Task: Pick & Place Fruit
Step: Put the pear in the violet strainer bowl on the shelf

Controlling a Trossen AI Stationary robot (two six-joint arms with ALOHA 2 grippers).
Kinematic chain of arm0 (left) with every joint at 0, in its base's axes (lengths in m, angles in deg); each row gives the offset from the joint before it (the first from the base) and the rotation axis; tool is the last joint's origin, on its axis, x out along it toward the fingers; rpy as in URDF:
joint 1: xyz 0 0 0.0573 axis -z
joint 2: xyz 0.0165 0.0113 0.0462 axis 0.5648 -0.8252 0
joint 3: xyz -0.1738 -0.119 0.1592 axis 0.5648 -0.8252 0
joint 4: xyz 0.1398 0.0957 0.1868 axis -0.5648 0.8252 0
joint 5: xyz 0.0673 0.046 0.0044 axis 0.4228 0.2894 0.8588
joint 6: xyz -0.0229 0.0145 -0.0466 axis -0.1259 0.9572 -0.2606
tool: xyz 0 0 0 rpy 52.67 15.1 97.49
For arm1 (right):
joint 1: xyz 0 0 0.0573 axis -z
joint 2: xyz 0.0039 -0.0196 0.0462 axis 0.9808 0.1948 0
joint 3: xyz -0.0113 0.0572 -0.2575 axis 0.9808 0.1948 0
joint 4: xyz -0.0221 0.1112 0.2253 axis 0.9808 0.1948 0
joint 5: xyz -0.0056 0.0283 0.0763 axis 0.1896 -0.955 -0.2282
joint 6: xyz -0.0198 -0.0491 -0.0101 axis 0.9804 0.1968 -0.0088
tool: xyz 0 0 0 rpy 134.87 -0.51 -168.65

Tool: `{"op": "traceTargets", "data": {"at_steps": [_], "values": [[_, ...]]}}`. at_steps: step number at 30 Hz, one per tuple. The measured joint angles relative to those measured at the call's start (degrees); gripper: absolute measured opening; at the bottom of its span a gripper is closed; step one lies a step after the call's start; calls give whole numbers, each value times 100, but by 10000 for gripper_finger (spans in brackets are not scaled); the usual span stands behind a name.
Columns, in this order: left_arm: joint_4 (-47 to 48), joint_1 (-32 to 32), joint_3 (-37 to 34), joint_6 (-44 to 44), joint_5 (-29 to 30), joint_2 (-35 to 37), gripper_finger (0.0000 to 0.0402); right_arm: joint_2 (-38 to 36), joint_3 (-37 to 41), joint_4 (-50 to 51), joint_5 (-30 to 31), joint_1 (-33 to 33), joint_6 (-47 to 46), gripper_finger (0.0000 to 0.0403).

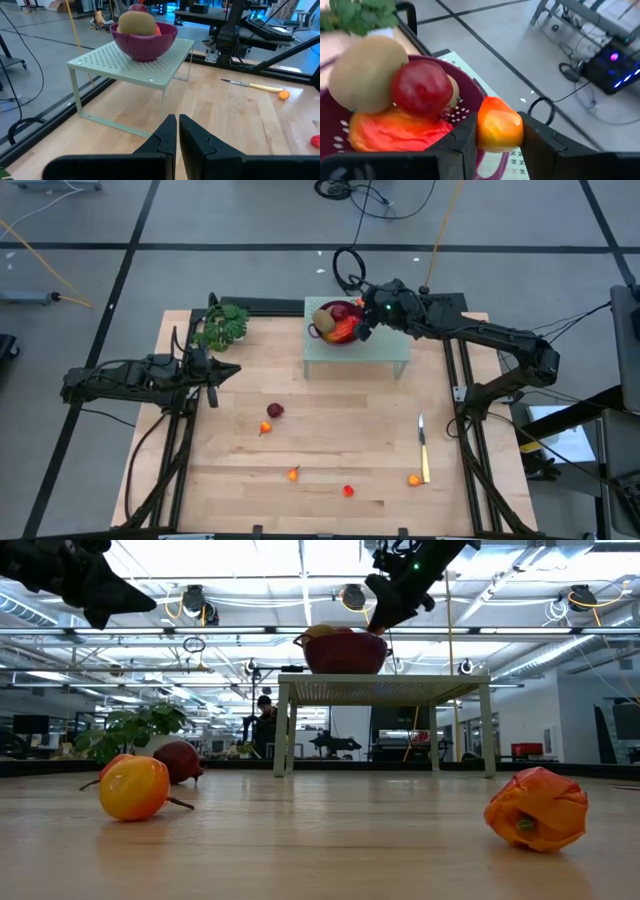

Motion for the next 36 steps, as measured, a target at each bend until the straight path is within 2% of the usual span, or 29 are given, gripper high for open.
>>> {"op": "traceTargets", "data": {"at_steps": [6, 11, 36], "values": [[-174, 0, 0, 2, 125, 2, 19, 0, 0, 0, -18, 0, -794, 113], [-247, 0, 0, 2, 192, 2, 19, 0, 0, -2, -349, -2, -1241, 115], [-243, 0, 0, 64, 194, 1, 19, 289, 11, -2, -456, -11, -1394, 116]]}}
